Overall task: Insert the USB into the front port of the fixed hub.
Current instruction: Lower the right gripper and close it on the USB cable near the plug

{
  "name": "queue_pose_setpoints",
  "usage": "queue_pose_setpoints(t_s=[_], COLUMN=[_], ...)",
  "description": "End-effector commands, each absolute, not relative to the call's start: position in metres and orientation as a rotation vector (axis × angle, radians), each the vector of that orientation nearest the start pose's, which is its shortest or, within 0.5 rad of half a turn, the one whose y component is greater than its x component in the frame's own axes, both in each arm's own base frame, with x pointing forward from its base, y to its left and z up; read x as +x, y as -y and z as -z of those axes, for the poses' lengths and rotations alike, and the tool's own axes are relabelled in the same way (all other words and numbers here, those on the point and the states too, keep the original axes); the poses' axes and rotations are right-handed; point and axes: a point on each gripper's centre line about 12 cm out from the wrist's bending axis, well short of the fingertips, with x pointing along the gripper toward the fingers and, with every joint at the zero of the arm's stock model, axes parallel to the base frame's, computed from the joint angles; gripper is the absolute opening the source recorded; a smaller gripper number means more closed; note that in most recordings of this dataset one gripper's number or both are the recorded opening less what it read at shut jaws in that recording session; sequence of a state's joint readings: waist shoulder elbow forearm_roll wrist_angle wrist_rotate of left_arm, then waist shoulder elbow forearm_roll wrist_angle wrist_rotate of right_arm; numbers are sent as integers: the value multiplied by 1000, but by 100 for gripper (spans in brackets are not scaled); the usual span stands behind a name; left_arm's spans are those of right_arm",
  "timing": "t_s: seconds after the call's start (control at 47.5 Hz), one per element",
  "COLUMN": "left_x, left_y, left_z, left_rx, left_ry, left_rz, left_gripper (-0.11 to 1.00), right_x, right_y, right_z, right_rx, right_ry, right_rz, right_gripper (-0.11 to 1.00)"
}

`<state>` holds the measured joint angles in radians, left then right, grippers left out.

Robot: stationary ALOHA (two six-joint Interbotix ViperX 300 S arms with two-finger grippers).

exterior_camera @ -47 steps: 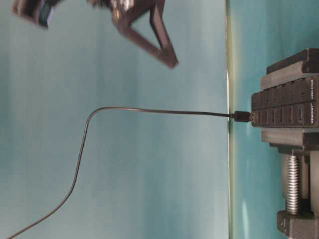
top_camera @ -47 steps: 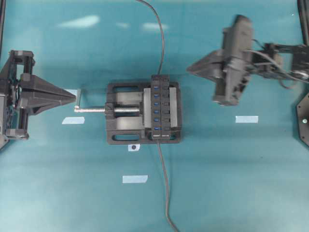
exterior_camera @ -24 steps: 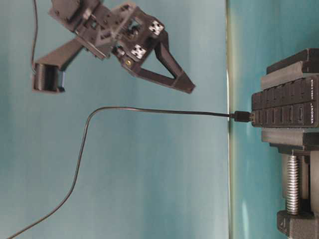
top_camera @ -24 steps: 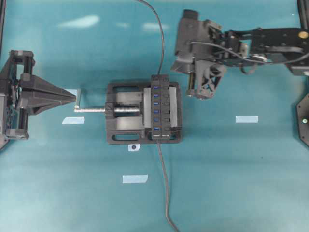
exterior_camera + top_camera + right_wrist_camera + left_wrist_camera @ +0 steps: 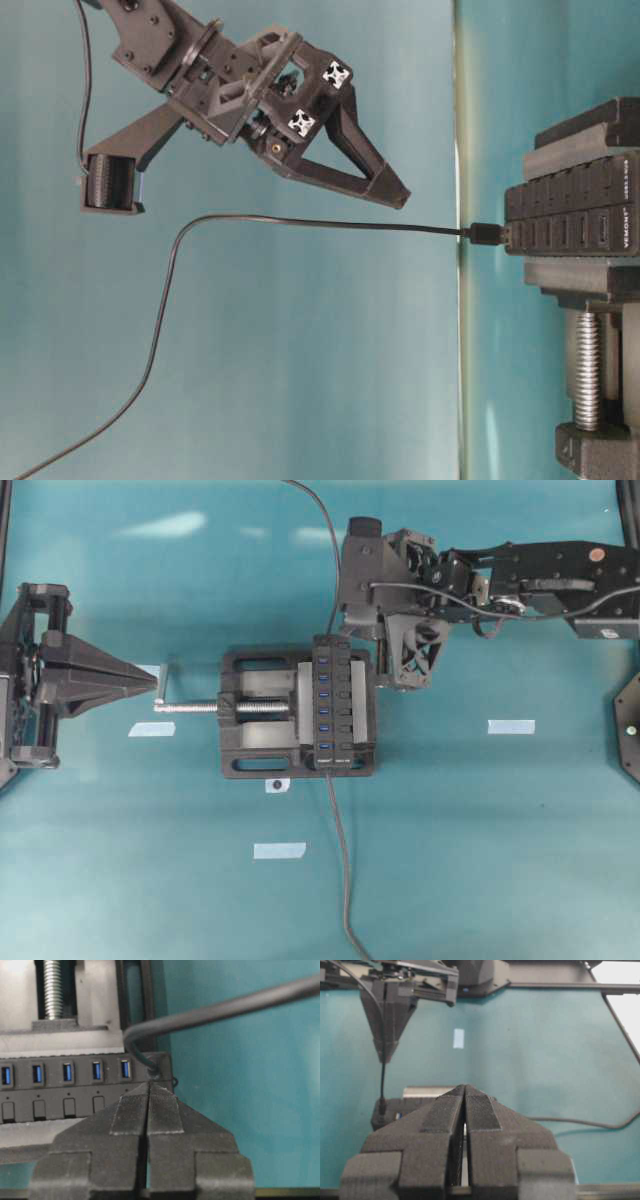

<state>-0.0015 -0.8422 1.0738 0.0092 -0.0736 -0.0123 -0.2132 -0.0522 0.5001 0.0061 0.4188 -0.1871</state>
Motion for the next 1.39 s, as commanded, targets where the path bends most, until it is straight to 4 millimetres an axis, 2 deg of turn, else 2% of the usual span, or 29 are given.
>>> queue_pose_setpoints(t_s=[0.0,0.084,0.19,0.274,0.4,0.464,0.653,0.991,1.37], left_x=[228,228,228,228,227,227,227,227,226], left_y=[0,0,0,0,0,0,0,0,0], left_z=[-296,-295,-295,-296,-296,-297,-296,-297,-294], left_rx=[-3,-2,-2,-3,-3,-11,-38,-40,-40], left_ry=[-127,-129,-129,-127,-126,-123,-124,-123,-129], left_rz=[2,2,1,2,1,2,0,0,0], left_gripper=[0,0,0,0,0,0,0,0,0], right_x=[387,387,387,389,393,395,400,405,406], right_y=[81,80,78,74,70,71,76,93,99], right_z=[-223,-222,-219,-215,-214,-213,-203,-181,-174], right_rx=[-95,-98,-103,-106,-120,-122,-122,-106,-117], right_ry=[-835,-835,-846,-854,-827,-816,-813,-827,-847], right_rz=[113,108,100,90,81,84,93,127,132], right_gripper=[1,5,16,34,71,84,77,77,76])
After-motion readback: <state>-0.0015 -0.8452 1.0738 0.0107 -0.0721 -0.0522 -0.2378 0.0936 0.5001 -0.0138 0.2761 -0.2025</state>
